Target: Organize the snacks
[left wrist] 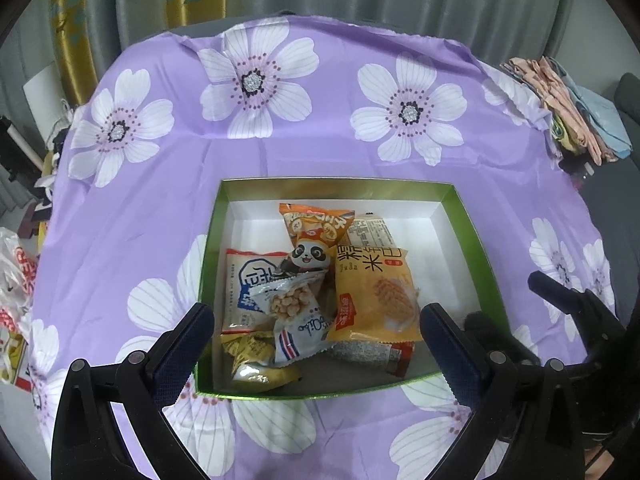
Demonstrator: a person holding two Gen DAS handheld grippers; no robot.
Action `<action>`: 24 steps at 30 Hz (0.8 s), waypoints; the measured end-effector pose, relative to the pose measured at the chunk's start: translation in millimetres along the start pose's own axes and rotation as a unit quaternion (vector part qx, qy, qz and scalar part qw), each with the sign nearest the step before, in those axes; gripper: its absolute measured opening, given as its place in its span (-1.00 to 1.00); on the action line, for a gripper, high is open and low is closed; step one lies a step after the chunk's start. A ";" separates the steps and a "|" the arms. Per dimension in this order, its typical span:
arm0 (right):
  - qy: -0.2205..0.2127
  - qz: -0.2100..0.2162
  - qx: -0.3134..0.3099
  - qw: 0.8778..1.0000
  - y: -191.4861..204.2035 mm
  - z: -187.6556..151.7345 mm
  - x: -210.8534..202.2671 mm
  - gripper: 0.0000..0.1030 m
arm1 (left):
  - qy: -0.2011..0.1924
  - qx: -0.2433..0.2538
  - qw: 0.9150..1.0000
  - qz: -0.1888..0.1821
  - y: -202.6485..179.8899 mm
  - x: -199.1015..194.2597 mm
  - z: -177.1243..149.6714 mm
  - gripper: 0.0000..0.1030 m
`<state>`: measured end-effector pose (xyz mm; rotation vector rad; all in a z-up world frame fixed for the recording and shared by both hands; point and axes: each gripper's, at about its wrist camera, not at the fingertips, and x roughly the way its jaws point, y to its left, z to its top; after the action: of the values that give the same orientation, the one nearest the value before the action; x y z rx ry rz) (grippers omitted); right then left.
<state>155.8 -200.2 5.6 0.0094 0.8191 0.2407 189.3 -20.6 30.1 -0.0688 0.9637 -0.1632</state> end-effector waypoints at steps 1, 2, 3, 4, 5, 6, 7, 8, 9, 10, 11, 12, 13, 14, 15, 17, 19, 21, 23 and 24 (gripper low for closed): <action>-0.003 0.000 0.000 1.000 0.8 -0.4 -3.8 1.00 | 0.000 0.000 1.000 0.000 0.0 -1.9 -0.6 0.98; -0.004 -0.001 -0.001 1.000 1.4 -0.1 -6.1 1.00 | 0.000 0.000 1.000 0.001 -0.8 -4.4 -1.2 0.98; -0.006 -0.002 -0.003 1.000 2.3 -0.6 -8.8 1.00 | 0.000 0.000 1.000 0.001 -1.1 -6.4 -1.9 0.98; -0.007 -0.001 -0.006 1.000 3.7 -1.2 -11.8 1.00 | 0.000 0.001 1.000 0.000 -2.0 -8.7 -2.5 0.98; -0.008 0.000 -0.009 1.000 4.8 -1.4 -14.4 1.00 | -0.001 0.001 1.000 0.000 -2.6 -10.8 -3.3 0.98; -0.010 0.000 -0.011 1.000 5.8 -1.5 -17.4 1.00 | -0.002 0.001 1.000 0.004 -3.5 -13.8 -4.3 0.98; -0.011 -0.001 -0.013 1.000 6.6 -1.7 -19.1 1.00 | -0.004 0.002 1.000 0.005 -4.2 -16.0 -4.9 0.98; -0.012 -0.001 -0.015 1.000 7.4 -2.2 -22.0 1.00 | -0.005 0.004 1.000 0.008 -5.6 -19.3 -5.4 0.98; -0.014 -0.001 -0.016 1.000 7.9 -2.4 -24.0 1.00 | -0.008 0.004 1.000 0.012 -6.1 -21.7 -5.9 0.98; -0.015 -0.001 -0.016 1.000 8.6 -2.6 -26.5 1.00 | -0.011 0.006 1.000 0.014 -6.8 -24.4 -6.4 0.98; -0.016 -0.001 -0.017 1.000 9.1 -3.0 -28.6 1.00 | -0.014 0.009 1.000 0.013 -7.7 -27.9 -7.3 0.98; -0.017 -0.001 -0.017 1.000 9.6 -3.0 -30.2 1.00 | -0.015 0.008 1.000 0.013 -7.8 -30.0 -7.6 0.98; -0.018 -0.001 -0.017 1.000 10.5 -3.4 -31.8 1.00 | -0.016 0.008 1.000 0.012 -7.3 -31.3 -8.2 0.98; -0.018 -0.002 -0.018 1.000 11.2 -4.0 -33.5 1.00 | -0.016 0.008 1.000 0.011 -6.9 -33.1 -9.0 0.98; -0.018 -0.002 -0.018 1.000 11.6 -4.2 -34.2 1.00 | -0.017 0.007 1.000 0.013 -6.4 -34.1 -9.4 0.98; -0.018 -0.003 -0.019 1.000 12.8 -5.0 -36.2 1.00 | -0.018 0.008 1.000 0.018 -5.6 -36.1 -10.1 0.98; -0.018 -0.003 -0.021 1.000 14.5 -5.2 -37.6 1.00 | -0.018 0.008 1.000 0.021 -5.1 -38.1 -11.1 0.98; -0.018 -0.004 -0.022 1.000 15.6 -5.6 -39.0 1.00 | -0.020 0.008 0.999 0.026 -4.7 -40.5 -12.0 0.98; -0.018 -0.005 -0.023 1.000 16.8 -5.7 -40.4 1.00 | -0.021 0.008 0.999 0.031 -4.0 -42.0 -12.4 0.98; -0.018 -0.005 -0.023 1.000 17.0 -6.0 -41.2 1.00 | -0.022 0.008 0.999 0.033 -3.2 -42.5 -12.4 0.98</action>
<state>120.8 -193.1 33.0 -0.0342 0.7764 0.2489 155.0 -16.4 57.9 -0.0258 0.9203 -0.1070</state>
